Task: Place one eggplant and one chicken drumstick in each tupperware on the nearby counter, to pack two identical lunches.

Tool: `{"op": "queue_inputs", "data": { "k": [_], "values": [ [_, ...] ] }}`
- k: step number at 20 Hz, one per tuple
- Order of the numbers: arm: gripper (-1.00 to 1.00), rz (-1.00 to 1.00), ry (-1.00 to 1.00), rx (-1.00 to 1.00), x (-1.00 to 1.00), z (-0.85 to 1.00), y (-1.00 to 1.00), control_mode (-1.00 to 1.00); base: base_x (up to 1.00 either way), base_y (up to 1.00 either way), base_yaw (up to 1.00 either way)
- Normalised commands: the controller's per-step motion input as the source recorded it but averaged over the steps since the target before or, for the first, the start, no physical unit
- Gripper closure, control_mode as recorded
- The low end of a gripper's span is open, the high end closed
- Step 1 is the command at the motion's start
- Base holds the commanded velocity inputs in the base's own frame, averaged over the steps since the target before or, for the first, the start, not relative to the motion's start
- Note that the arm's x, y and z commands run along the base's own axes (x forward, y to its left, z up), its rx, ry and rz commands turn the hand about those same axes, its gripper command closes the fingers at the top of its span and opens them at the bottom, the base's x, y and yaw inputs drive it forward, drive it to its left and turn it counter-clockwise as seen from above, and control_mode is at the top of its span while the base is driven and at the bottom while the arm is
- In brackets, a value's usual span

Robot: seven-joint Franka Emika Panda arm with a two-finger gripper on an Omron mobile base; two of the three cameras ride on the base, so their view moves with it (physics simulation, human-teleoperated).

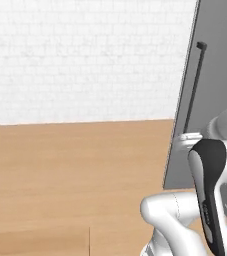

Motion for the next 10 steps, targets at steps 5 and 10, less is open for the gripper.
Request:
{"op": "queue_inputs", "data": {
  "k": [5,10],
  "values": [
    [-1.00,0.00,0.00,0.00,0.00,0.00,0.00,1.00,1.00,0.00,0.05],
    [-1.00,0.00,0.00,0.00,0.00,0.00,0.00,1.00,1.00,0.03,0.06]
  ]
}}
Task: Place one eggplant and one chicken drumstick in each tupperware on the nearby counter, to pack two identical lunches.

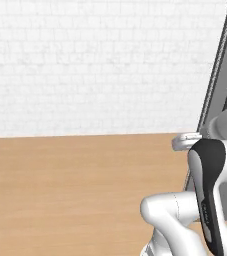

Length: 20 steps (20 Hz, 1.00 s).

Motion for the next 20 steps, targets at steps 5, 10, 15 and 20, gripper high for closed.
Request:
{"op": "queue_inputs", "data": {
  "k": [5,10,15,20],
  "values": [
    [-1.00,0.00,0.00,0.00,0.00,0.00,0.00,1.00,1.00,0.69,0.00],
    [-1.00,0.00,0.00,0.00,0.00,0.00,0.00,1.00,1.00,0.74,0.00],
    [-1.00,0.00,0.00,0.00,0.00,0.00,0.00,1.00,1.00,0.37,-0.09],
    [-1.00,0.00,0.00,0.00,0.00,0.00,0.00,1.00,1.00,0.33,-0.50]
  ]
}}
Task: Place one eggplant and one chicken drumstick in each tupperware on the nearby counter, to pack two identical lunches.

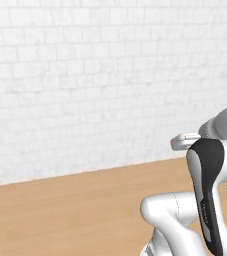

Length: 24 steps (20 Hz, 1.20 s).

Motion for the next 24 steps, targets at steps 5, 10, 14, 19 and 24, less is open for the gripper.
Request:
{"op": "queue_inputs", "data": {
  "k": [5,10,14,19,24],
  "values": [
    [-1.00,0.00,0.00,0.00,0.00,0.00,0.00,1.00,0.95,0.55,-0.72],
    [-1.00,0.00,0.00,0.00,0.00,0.00,0.00,1.00,0.89,0.64,-0.76],
    [-1.00,0.00,0.00,0.00,0.00,0.00,0.00,1.00,0.97,0.63,-0.73],
    [-1.00,0.00,0.00,0.00,0.00,0.00,0.00,1.00,0.80,0.60,-0.77],
    [-1.00,0.00,0.00,0.00,0.00,0.00,0.00,1.00,0.56,0.18,-0.82]
  ]
}}
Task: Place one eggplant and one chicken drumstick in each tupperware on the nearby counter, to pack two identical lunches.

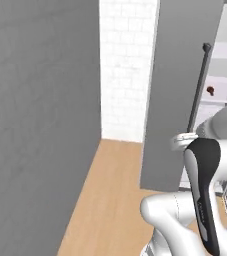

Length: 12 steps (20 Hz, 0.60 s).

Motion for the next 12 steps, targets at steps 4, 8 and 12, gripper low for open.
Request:
{"op": "queue_inputs", "data": {
  "k": [4,8,12],
  "values": [
    [-1.00,0.00,0.00,0.00,0.00,0.00,0.00,1.00,0.55,-0.01,-0.77],
    [-1.00,0.00,0.00,0.00,0.00,0.00,0.00,1.00,0.63,-0.23,-0.54],
    [-1.00,0.00,0.00,0.00,0.00,0.00,0.00,1.00,0.73,-0.31,-0.36]
  ]
}}
